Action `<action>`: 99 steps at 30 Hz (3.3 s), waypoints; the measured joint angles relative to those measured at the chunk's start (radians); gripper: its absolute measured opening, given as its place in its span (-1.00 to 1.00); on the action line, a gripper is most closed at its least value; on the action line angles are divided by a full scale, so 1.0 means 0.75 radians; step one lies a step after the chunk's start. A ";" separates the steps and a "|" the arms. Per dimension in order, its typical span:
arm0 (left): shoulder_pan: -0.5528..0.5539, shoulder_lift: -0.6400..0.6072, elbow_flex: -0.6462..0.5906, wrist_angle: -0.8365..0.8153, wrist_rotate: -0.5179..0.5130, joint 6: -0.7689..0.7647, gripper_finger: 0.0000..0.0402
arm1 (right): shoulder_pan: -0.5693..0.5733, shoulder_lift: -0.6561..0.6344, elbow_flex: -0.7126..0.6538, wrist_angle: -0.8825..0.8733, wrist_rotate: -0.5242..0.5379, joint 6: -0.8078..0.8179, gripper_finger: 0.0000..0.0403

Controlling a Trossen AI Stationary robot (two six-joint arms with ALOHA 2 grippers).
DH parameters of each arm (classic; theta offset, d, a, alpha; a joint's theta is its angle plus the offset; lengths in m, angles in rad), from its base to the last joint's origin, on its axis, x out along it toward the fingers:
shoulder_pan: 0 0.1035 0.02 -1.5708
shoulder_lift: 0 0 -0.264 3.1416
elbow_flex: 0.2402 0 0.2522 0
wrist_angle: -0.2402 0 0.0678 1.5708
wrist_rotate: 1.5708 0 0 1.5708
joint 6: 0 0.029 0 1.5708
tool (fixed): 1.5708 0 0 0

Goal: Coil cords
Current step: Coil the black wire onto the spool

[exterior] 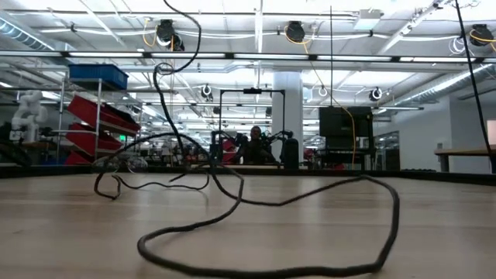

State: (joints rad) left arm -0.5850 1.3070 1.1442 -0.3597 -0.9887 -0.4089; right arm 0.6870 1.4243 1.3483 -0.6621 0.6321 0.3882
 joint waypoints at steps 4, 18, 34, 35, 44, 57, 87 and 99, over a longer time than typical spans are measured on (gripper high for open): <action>-0.002 -0.001 0.000 0.111 0.032 0.039 -1.00 | -0.048 0.052 0.000 0.000 0.041 0.002 -1.00; -0.001 -0.001 0.001 0.425 0.096 0.180 -1.00 | -0.219 0.125 0.000 0.039 0.169 0.018 -1.00; 0.184 0.011 0.002 0.655 0.141 0.217 -1.00 | -0.410 0.125 0.000 0.308 0.130 -0.250 -1.00; 0.191 0.013 0.002 0.670 0.149 0.223 -1.00 | -0.414 0.125 0.000 0.324 0.128 -0.267 -1.00; 0.188 0.042 0.002 0.874 0.236 0.309 -1.00 | -0.484 0.124 0.000 0.348 0.170 -0.340 -1.00; 0.093 0.167 0.002 1.129 0.258 0.430 -1.00 | -0.531 0.124 0.000 0.338 0.263 -0.406 -1.00; 0.032 0.252 0.162 1.144 0.163 0.776 -1.00 | -0.487 0.124 0.000 0.279 0.016 -0.322 -1.00; -0.203 0.252 0.162 0.849 -0.211 0.696 -0.90 | -0.424 0.069 0.000 0.260 -0.016 -0.322 -1.00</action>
State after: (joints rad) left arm -0.7369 1.4960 1.2655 0.2774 -1.1472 0.1128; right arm 0.3689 1.4758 1.3483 -0.4669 0.6201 0.1464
